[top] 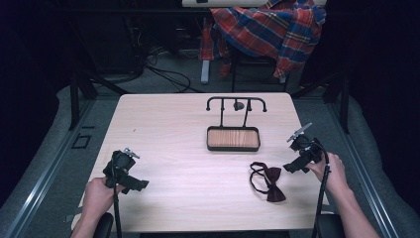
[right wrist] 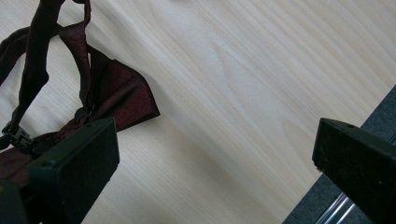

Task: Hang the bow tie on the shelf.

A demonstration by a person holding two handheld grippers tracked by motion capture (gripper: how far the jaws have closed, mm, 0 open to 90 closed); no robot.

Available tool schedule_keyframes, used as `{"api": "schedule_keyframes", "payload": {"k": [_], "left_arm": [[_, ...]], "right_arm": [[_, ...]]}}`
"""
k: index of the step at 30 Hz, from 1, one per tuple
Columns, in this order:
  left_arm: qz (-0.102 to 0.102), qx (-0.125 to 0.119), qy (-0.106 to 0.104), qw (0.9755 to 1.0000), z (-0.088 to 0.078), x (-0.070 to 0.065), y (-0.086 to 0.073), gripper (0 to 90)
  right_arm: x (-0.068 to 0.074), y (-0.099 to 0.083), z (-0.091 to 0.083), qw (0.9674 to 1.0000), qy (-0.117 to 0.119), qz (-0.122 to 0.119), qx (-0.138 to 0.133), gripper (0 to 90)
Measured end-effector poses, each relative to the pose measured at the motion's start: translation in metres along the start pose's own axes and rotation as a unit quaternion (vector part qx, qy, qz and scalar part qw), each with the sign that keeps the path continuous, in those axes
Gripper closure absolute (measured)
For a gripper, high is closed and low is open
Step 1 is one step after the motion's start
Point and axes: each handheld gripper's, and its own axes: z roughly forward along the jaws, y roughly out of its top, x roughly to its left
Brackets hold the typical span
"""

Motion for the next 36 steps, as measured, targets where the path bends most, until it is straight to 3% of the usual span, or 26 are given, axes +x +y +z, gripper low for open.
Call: {"api": "schedule_keyframes", "payload": {"k": [5,16,18,19,20,22,30,36], "left_arm": [[0.004,0.003,0.004,1.0,0.0,-0.001,0.001,9.5],[0.0,-0.001,0.003,1.0,-0.001,0.0,-0.002,8.5],[0.001,0.0,0.002,1.0,-0.001,0.0,-0.002,8.3],[0.001,0.0,0.003,1.0,-0.001,0.0,-0.002,8.3],[0.002,-0.001,0.003,1.0,-0.001,0.0,-0.002,8.3],[0.003,0.0,0.002,1.0,-0.002,0.0,-0.001,8.2],[0.003,-0.002,0.002,1.0,-0.002,0.001,-0.001,8.0],[0.005,-0.002,0.0,1.0,-0.001,0.001,-0.001,8.0]], "right_arm": [[0.004,0.001,0.0,1.0,0.002,0.0,-0.008,0.3],[0.013,0.012,-0.002,0.9994,0.011,-0.033,-0.001,0.0],[0.015,0.013,-0.001,0.9993,0.014,-0.034,-0.002,0.0],[0.019,0.011,0.004,0.9992,0.02,-0.006,-0.035,0.0],[0.017,0.013,0.001,0.9994,0.017,-0.028,-0.012,0.0],[0.019,0.015,0.001,0.9993,0.014,-0.035,-0.006,0.0],[0.028,0.02,0.005,0.9979,0.034,-0.056,0.001,0.0],[0.039,0.026,0.006,0.9964,0.029,-0.08,-0.005,0.1]]}}
